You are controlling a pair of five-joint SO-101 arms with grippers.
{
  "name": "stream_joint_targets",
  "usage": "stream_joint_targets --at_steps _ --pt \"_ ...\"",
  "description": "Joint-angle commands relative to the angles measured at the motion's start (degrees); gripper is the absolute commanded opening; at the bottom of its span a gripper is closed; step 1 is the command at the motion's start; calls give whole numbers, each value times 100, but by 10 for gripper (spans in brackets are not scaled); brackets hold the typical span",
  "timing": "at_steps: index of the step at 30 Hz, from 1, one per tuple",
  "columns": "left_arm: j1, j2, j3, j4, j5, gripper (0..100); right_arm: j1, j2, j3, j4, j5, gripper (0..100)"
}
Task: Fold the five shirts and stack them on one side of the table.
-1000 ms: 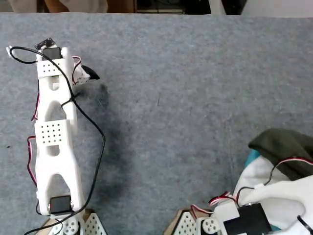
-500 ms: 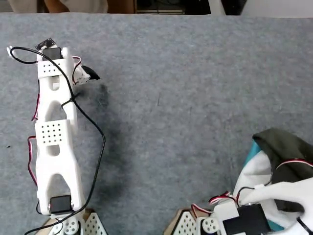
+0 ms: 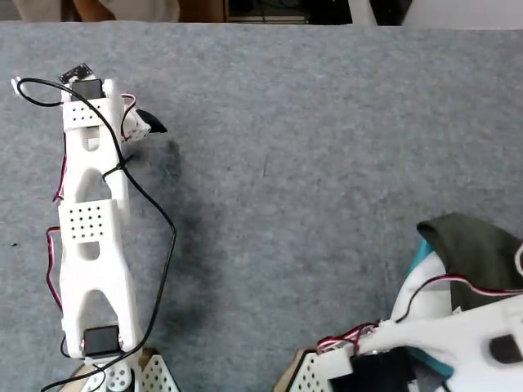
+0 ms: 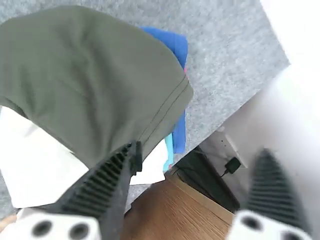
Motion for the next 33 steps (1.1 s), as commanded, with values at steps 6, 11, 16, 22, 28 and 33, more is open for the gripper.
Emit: stream_joint_targets --at_steps 6,11,16,22,28,33 --pt "44 224 -246 193 -62 410 -1209 -998 1464 88 26 30" --pt "-26 -505 105 484 -826 345 -2580 -1921 2695 70 26 5" --pt "-18 -1921 1512 484 -1662 131 -4084 -3108 3864 -730 -360 5" --pt "167 -4259 4114 440 -2321 69 -5059 -4558 5710 -3068 -1776 5" --pt "123 -6396 5530 431 -2716 71 -5947 -5736 7530 -4536 -2163 5" --pt "149 -7503 6716 431 -3288 67 -6527 -6677 8321 -4527 -2189 5"
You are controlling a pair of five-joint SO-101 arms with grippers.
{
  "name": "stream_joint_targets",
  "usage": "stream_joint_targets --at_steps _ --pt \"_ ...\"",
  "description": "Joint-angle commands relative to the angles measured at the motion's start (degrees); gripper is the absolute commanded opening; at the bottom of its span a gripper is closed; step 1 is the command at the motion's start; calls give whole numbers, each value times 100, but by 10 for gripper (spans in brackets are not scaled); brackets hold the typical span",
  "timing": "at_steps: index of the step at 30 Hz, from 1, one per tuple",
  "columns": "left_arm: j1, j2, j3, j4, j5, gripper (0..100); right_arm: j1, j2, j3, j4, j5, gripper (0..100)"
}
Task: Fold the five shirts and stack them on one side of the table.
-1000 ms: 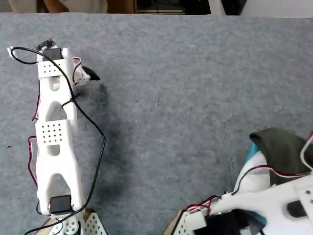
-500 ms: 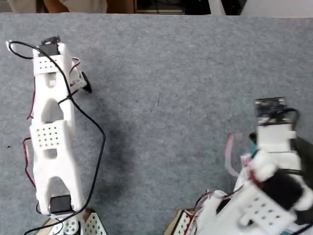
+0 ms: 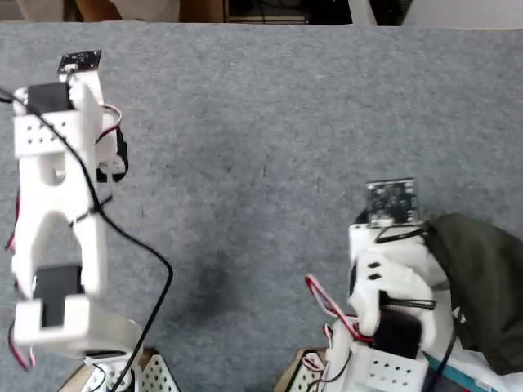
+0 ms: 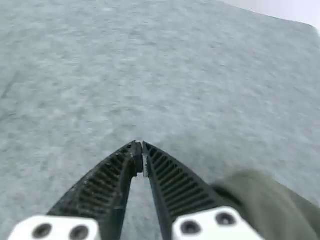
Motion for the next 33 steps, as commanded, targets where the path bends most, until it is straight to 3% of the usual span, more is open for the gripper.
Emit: stream_joint_targets --at_steps 1,13,22,27,33 --pt "44 -910 809 35 -404 67 -330 -681 470 -176 -53 5" --pt "-193 -3046 4765 -1767 -536 67 -312 -1209 1692 -185 -18 5" --pt "-193 -4611 7622 -4044 -527 67 -321 -1200 1692 -167 -53 5" --pt "-149 -5455 8870 -4914 -536 67 -321 -1200 1692 -141 -53 5" --pt "-193 -6440 9618 -4862 -519 67 -321 -1200 1692 1459 -35 5"
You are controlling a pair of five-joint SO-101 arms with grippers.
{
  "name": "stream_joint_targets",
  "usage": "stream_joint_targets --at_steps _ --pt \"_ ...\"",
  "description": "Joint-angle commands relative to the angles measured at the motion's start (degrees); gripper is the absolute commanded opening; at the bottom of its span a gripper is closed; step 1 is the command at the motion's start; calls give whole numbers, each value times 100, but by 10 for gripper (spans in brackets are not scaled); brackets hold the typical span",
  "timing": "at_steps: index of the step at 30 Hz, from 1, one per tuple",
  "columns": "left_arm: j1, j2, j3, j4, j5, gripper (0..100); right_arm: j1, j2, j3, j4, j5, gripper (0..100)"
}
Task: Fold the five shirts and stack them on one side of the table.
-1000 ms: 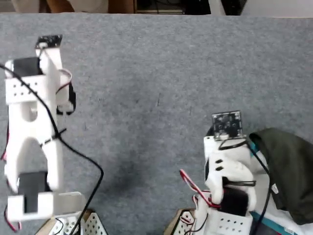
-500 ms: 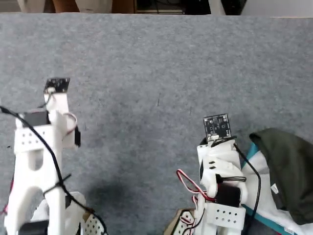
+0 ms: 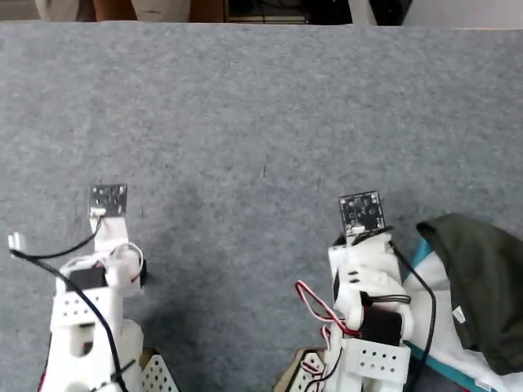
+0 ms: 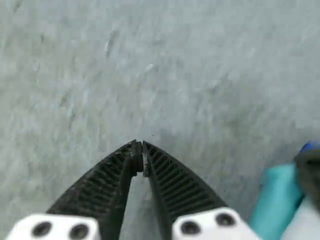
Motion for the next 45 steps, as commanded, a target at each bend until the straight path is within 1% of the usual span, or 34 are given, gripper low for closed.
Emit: stream_joint_targets --at_steps 1,3,14,18,22,45 --pt "-62 -602 105 149 -26 67 -84 -629 4 1213 -18 5" --pt "-62 -919 237 334 -18 67 -92 -629 4 1073 -18 5" --pt "-62 -2826 985 1064 -44 67 -84 -637 4 1169 -18 5" --pt "-62 -3547 1090 1512 -44 67 -84 -637 4 1169 -18 5" --pt "-35 -4084 1055 2198 -35 68 -84 -637 4 1169 -18 5" --pt "-18 -4136 1046 2215 -44 67 -84 -637 4 1169 -18 5"
